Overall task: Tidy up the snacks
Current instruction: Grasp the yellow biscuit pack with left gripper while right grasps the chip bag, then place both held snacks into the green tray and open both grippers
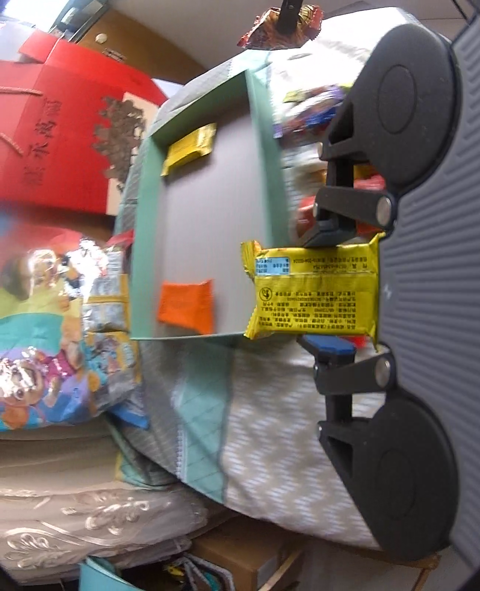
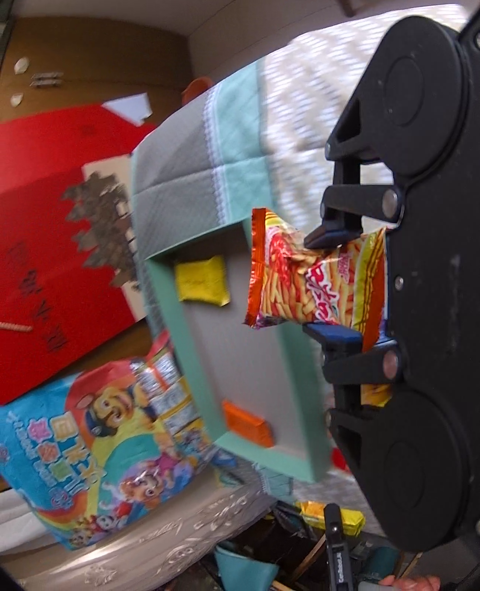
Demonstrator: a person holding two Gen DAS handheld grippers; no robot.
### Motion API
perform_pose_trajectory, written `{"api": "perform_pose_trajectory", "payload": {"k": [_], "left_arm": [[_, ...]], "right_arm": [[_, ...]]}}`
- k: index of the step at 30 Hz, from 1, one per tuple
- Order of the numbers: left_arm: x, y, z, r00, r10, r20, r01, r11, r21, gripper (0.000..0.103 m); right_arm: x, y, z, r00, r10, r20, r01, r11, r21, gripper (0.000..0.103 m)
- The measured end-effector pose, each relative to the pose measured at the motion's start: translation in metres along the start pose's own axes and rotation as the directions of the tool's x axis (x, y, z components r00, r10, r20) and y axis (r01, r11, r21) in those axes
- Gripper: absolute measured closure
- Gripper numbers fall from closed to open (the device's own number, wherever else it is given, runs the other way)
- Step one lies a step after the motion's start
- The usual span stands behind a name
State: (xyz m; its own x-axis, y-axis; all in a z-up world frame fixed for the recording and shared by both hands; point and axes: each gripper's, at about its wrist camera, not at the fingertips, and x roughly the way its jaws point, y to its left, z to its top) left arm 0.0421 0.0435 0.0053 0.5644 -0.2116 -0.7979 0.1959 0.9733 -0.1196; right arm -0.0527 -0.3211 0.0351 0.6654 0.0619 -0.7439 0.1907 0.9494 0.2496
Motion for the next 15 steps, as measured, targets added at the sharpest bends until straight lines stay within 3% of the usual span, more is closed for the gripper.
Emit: {"api": "perform_pose_trajectory", "payload": {"k": [8, 15], "left_arm": [[0.051, -0.009, 0.072, 0.999, 0.038, 0.008, -0.038, 0.999, 0.006, 0.056], [0.104, -0.012, 0.083, 0.996, 0.072, -0.059, -0.072, 0.997, 0.01, 0.056]], "right_arm": [[0.065, 0.021, 0.076, 1.0, 0.025, 0.01, -0.024, 0.998, -0.063, 0.061], [0.129, 0.023, 0.097, 0.998, -0.007, -0.064, 0.0, 0.994, -0.109, 0.061]]}}
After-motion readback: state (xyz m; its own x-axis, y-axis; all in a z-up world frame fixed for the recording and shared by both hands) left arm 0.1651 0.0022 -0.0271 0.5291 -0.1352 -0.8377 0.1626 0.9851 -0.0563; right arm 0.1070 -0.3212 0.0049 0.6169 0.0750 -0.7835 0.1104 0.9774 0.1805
